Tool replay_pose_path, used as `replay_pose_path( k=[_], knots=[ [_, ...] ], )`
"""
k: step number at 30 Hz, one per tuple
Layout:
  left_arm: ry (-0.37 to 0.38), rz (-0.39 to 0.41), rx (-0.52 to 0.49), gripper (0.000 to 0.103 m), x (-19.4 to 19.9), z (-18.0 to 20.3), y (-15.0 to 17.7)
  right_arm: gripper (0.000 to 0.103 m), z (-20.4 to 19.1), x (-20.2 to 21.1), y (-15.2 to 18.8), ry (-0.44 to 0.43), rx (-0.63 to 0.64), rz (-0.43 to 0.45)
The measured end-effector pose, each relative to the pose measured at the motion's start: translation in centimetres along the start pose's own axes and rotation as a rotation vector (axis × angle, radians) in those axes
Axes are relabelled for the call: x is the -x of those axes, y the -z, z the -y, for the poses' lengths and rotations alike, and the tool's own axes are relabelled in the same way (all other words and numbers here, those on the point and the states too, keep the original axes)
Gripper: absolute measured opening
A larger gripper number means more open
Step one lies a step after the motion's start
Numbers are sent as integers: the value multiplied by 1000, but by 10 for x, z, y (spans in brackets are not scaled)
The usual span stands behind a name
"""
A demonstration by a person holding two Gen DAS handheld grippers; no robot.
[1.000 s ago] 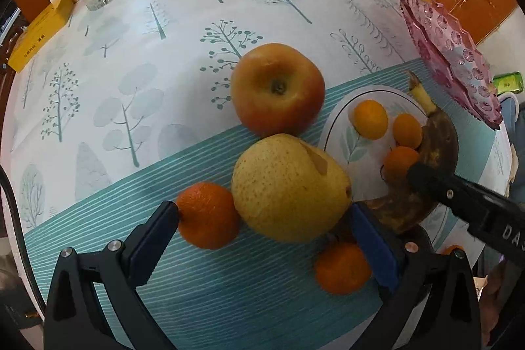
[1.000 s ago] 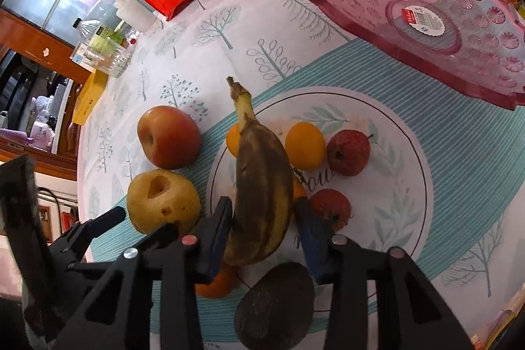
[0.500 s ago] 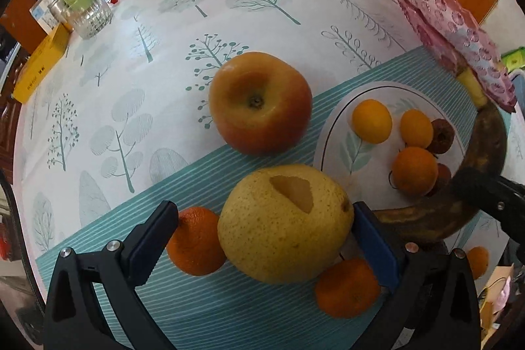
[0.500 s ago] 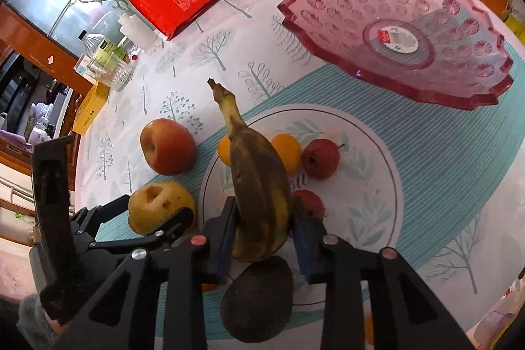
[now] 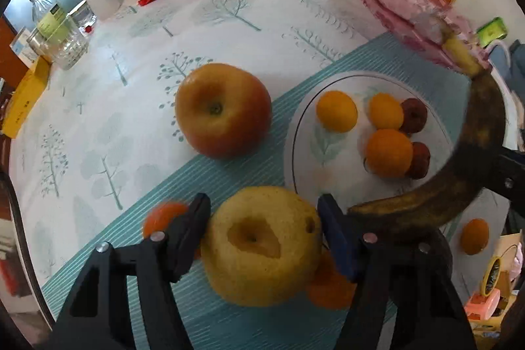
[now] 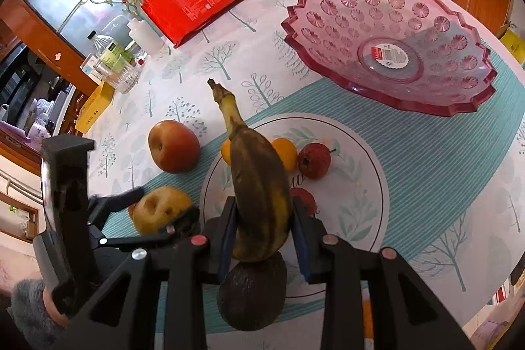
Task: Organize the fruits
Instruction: 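Lift the banana with the right tool while the left tool lifts the pear toward the pink bowl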
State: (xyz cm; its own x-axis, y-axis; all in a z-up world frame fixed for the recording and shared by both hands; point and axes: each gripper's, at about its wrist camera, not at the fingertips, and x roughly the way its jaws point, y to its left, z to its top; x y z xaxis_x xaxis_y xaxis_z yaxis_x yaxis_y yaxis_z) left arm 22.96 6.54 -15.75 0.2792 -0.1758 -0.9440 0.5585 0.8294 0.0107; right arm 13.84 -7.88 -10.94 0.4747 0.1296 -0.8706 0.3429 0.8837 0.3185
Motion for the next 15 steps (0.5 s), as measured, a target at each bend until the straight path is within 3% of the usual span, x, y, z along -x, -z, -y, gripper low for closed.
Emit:
replay_pose_path(
  k=[5, 11, 15],
  knots=[
    [-13, 8, 22, 65, 4, 0, 3, 32, -5, 13, 3, -7, 22, 29],
    [-27, 71, 65, 62, 31, -6, 1, 32, -12, 37, 7, -12, 64, 96],
    [-16, 114, 74, 54, 61, -2, 0, 32, -12, 51, 8, -10, 69, 124]
  ],
)
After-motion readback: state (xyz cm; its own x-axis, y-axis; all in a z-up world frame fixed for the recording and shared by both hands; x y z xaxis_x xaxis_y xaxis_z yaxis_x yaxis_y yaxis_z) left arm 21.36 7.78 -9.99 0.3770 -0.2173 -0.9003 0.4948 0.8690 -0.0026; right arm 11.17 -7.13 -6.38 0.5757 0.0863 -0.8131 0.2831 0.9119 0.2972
